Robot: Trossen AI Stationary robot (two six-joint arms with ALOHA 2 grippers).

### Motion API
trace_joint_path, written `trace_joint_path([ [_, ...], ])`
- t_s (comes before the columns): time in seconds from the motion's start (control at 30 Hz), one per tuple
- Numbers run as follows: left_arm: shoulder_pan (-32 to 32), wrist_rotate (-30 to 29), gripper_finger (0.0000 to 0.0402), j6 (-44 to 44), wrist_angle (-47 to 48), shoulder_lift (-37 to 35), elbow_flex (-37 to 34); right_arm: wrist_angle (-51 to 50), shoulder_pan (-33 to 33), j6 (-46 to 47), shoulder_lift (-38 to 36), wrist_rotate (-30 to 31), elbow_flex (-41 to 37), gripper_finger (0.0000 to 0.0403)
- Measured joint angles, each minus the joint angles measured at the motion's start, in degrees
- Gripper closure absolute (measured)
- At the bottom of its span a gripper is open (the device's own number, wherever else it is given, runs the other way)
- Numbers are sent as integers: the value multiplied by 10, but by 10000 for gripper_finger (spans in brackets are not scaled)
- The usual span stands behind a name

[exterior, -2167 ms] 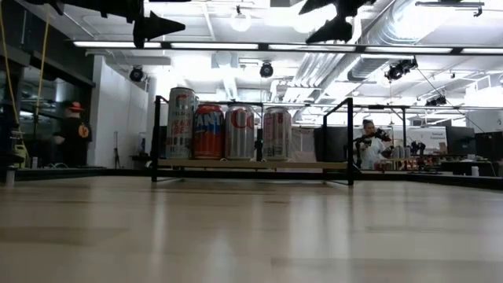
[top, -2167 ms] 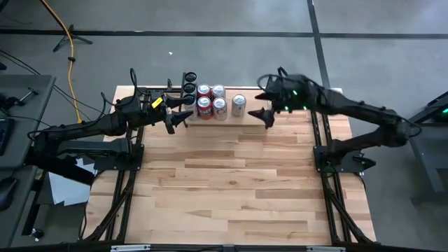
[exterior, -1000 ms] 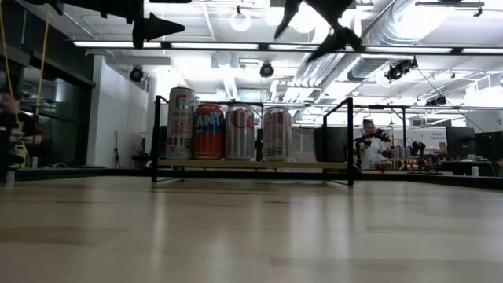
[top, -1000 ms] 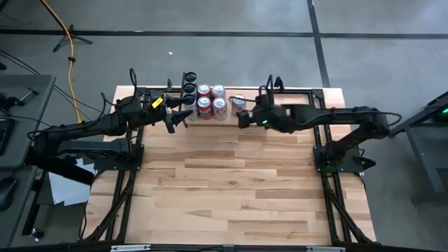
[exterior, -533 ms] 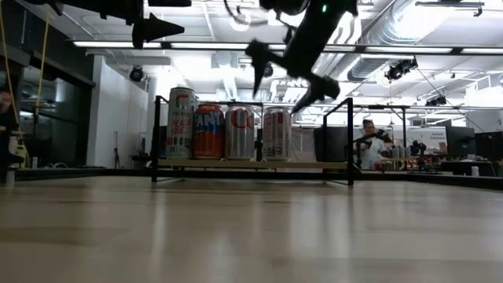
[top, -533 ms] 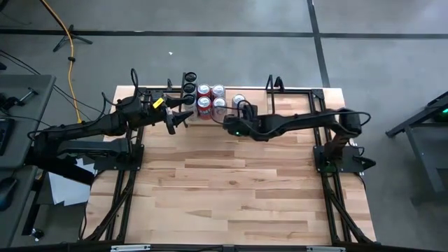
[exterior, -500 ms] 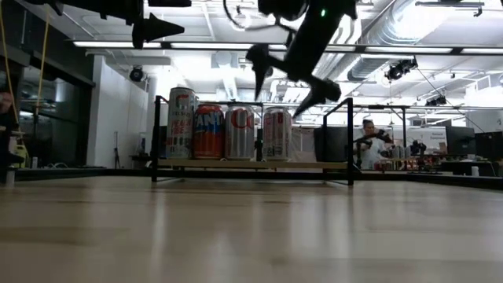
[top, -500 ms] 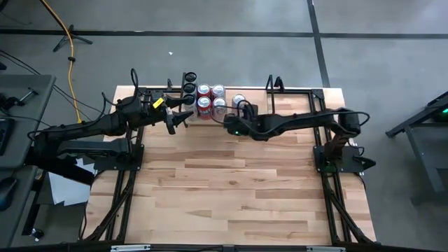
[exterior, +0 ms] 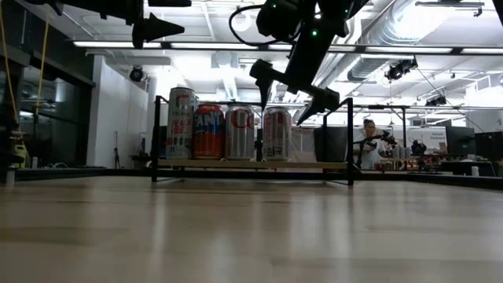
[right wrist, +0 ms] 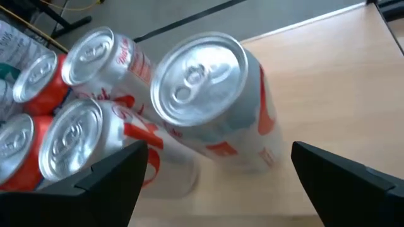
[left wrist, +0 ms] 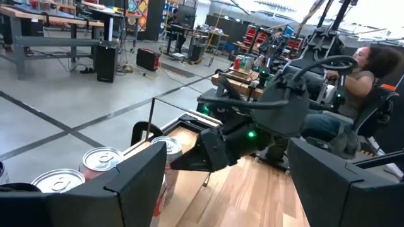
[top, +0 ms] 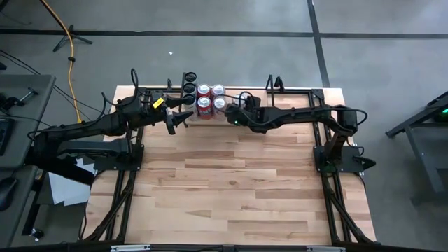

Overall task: Place canned beverage on shelf
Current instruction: Put the silver soda can aligned with the other silver soda can on the shelf

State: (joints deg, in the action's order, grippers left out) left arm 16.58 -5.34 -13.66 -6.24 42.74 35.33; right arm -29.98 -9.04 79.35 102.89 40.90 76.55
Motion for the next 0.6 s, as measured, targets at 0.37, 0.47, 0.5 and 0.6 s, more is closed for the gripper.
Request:
trace_joint_path([
  [0.37,0,0,117,-1,0,0,0,19,-26,-40,0,-24,0,28],
  [0.47,0,0,117,-2,0,0,0,19,-29,-40,0,-24,0,30],
  [0.5,0,-2,117,-2,0,0,0,19,-31,-40,0,-24,0,33],
  [0.6,0,-5,117,-1,0,0,0,19,-38,-42,0,-27,0,46],
])
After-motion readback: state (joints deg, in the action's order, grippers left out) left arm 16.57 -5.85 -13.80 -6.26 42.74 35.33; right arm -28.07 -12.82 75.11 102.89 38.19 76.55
